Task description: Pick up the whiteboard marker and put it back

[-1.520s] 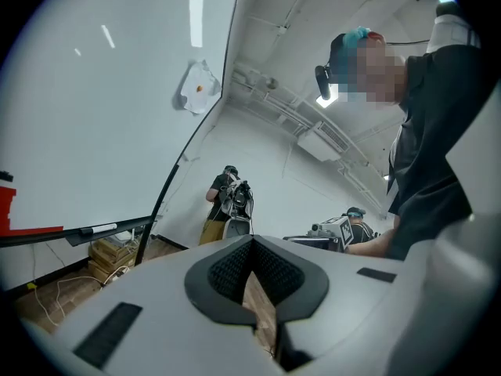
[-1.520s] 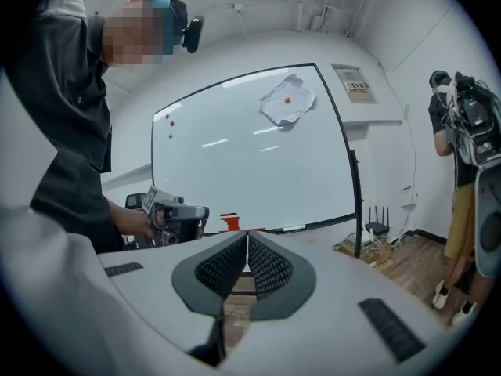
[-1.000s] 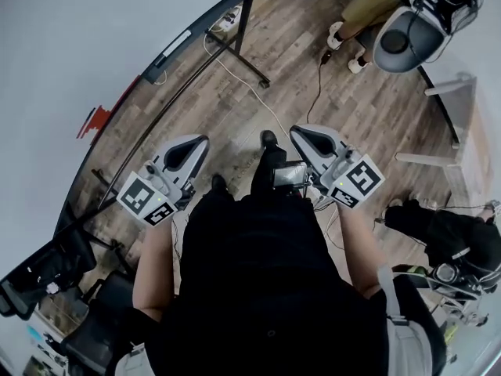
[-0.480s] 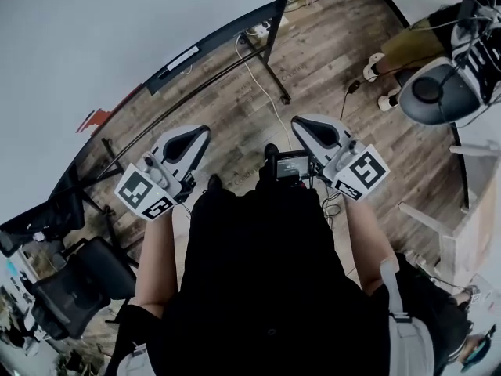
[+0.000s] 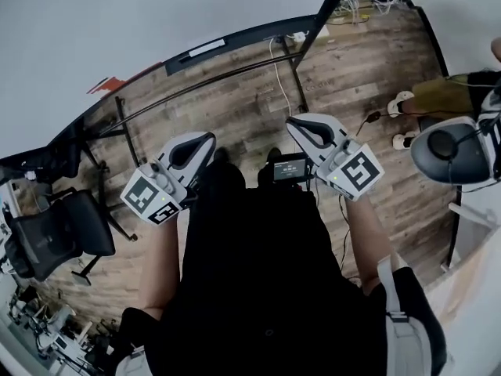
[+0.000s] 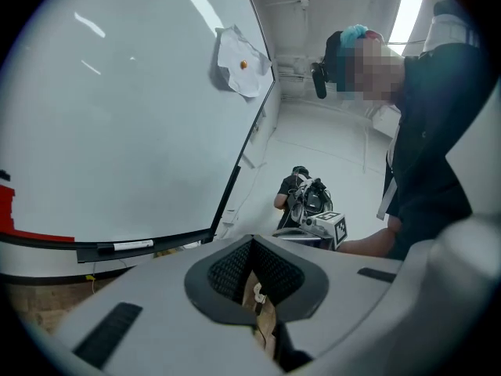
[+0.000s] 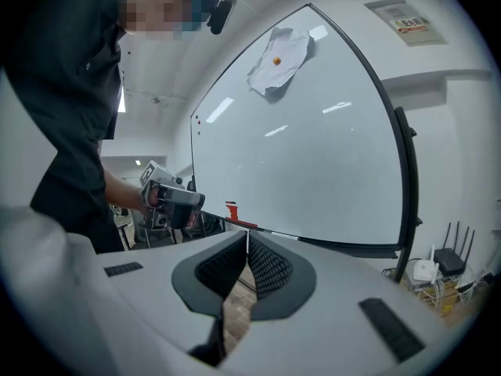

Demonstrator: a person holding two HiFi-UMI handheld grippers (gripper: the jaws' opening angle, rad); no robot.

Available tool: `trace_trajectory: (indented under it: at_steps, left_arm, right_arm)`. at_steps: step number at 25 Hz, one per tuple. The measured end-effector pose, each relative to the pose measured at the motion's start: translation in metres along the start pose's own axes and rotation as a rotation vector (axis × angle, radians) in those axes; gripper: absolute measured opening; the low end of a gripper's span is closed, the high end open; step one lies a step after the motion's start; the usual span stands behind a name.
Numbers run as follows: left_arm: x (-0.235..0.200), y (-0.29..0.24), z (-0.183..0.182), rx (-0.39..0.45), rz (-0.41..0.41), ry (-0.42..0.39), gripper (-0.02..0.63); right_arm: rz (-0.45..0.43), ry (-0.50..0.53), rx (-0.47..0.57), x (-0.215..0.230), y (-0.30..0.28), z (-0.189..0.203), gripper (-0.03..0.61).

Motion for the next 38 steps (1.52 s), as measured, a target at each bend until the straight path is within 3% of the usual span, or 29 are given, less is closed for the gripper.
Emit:
trace_trajectory:
  at_steps: [8,12,17,22,24,31,38]
  left_arm:
    - [-0.046,0.020,-0.017,0.102,0.026,-0.013,0.011]
    - [-0.083,0.026,-0.027,0.148,0.039,-0.038,0.011]
    - [-0.127,0.030,-0.031,0.108,0.041,-0.068,0.011]
    - [-0.153,0.042,-0.034,0.089,0.045,-0.076,0.011]
    - [-0.166,0.050,-0.032,0.099,0.043,-0.061,0.011]
    - [-0.208,0.046,-0.035,0.125,-0.068,0.019,0.011]
    - [-0.250,0.030,-0.038,0.126,-0.176,0.089,0.011]
  right_arm:
    - [-0.035,0.050,-0.037,-0.002,-0.065,-0.019,0.020]
    - [-0.027,0.131,-0.071,-0.006,-0.105,-0.043,0.020]
    - [-0.007,0.225,-0.116,-0.009,-0.154,-0.070,0.021]
    - [0.028,0.352,-0.257,-0.012,-0.194,-0.077,0.021]
    - [0.010,0.359,-0.289,-0.011,-0.214,-0.078,0.021]
    - [-0.103,0.358,-0.383,0.021,-0.267,-0.082,0.023]
    - [-0.183,0.439,-0.491,0.073,-0.320,-0.080,0.023]
Point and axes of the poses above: the fingertips, and each gripper's own axes: y backward along the fingers, x to its right, z out of its underside, the point moved 3 cm from there along y, backward along the fingers, and after that the axes turned 13 degrees about -y, right-handed, at the moved point
